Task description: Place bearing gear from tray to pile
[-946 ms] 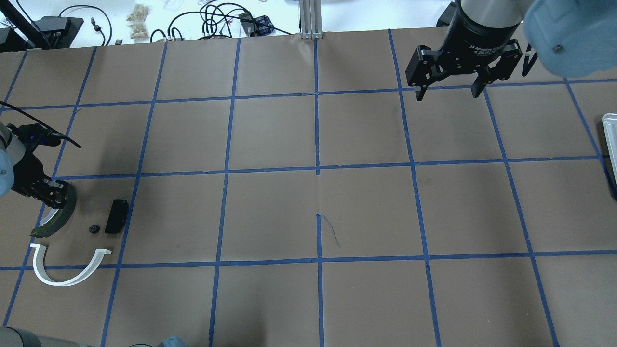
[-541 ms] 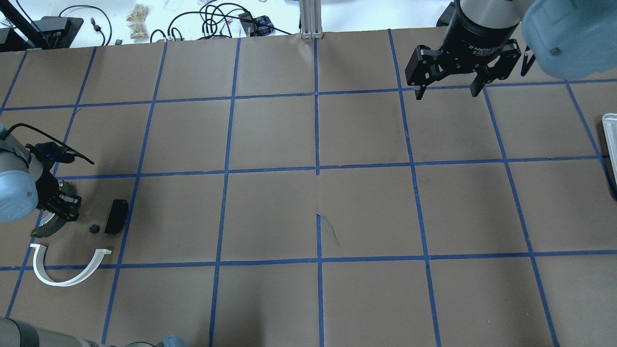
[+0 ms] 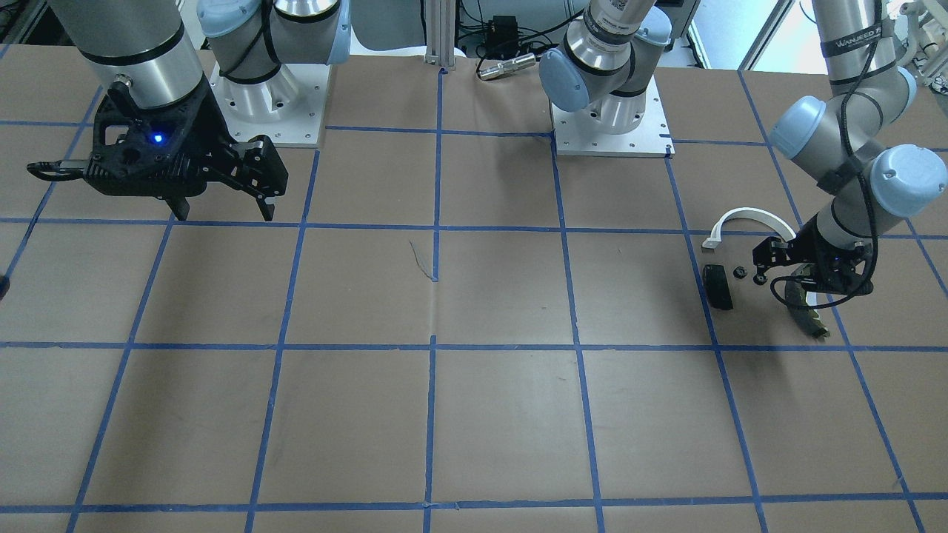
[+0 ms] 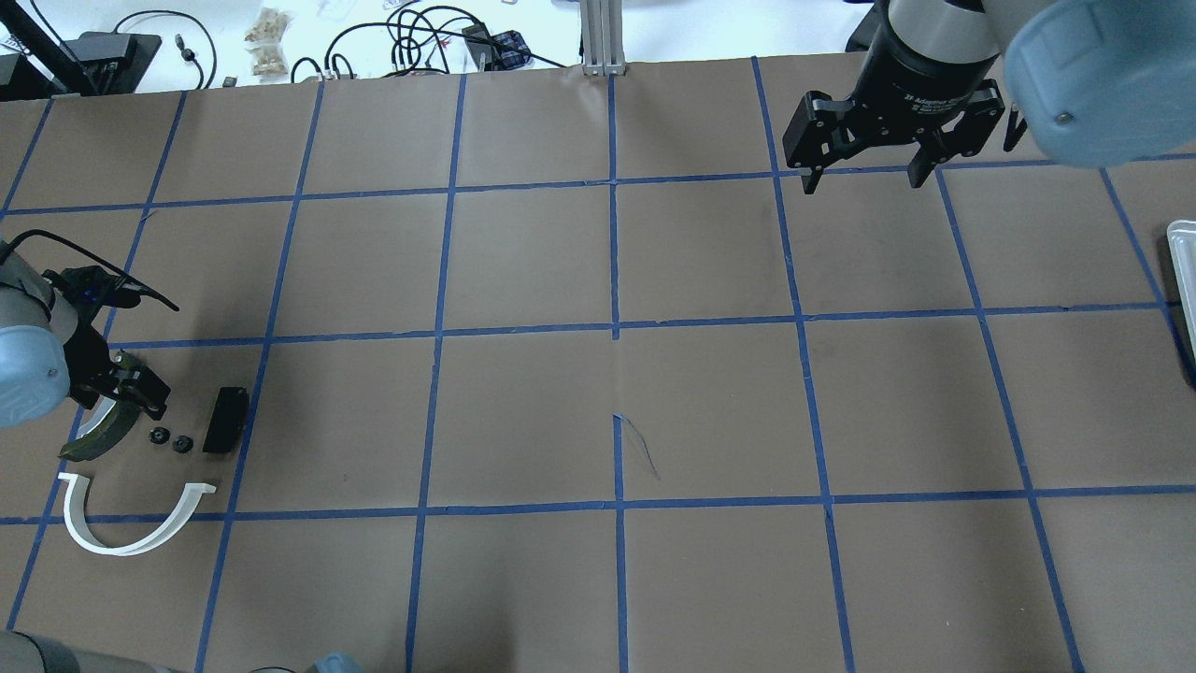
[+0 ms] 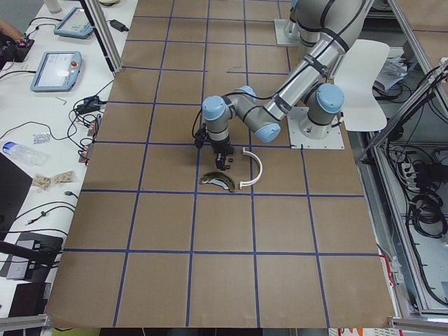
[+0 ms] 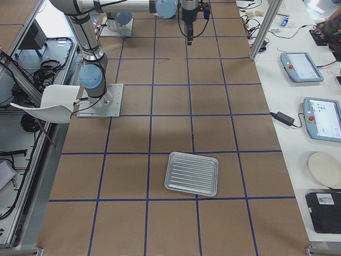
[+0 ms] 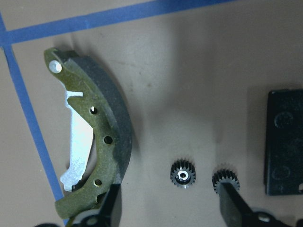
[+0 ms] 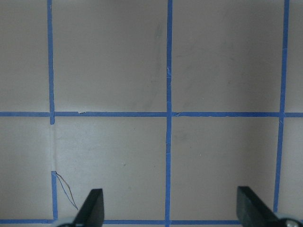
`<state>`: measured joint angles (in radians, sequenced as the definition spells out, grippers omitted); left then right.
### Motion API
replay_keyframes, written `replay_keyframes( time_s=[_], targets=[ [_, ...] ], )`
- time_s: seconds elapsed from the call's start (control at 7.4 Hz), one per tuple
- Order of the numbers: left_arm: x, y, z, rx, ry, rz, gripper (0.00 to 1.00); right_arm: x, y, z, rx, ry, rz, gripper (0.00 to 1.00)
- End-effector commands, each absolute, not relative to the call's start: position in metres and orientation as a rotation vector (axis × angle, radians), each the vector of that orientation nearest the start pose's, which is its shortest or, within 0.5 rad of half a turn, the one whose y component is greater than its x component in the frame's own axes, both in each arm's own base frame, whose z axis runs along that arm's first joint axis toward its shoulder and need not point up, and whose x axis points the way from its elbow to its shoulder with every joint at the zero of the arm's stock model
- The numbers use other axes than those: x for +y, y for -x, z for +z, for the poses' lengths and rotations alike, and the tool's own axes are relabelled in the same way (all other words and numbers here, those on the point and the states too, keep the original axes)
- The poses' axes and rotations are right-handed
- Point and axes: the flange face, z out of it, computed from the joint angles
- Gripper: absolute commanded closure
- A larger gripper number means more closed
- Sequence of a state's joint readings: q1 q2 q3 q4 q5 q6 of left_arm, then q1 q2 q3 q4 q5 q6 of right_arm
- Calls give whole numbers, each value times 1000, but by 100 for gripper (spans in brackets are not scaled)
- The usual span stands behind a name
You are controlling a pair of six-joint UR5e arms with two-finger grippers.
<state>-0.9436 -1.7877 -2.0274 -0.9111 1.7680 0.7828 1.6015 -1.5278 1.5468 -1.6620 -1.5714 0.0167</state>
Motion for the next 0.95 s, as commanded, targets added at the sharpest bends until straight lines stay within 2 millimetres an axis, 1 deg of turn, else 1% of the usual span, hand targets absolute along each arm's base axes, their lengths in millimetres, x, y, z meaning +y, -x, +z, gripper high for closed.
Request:
replay_keyframes(
  time_s=[0.0,0.14,0.27,0.41,0.54,0.68,0.81],
  targets=[
    [-511,-166,324,3000,-214,258,0,-512,-149,486,3136,22,-111,0],
    [-530,-131,377,3011,-191,321,0,-512,-149,486,3136,22,-111,0],
    [-544,-86,420,3000,-97,321,0,-512,-149,487,3136,22,-113,0],
    [-547,-24,460,2993,-18,255,0,-512,-149,486,3135,22,-108,0],
    [-543,43,487,3016,43,171,0,-511,-149,484,3137,22,-103,0],
    [-533,91,504,3042,88,101,0,-510,-149,482,3135,22,-99,0],
    [-528,111,496,3045,112,96,0,-510,-149,482,3137,22,-99,0]
  ],
)
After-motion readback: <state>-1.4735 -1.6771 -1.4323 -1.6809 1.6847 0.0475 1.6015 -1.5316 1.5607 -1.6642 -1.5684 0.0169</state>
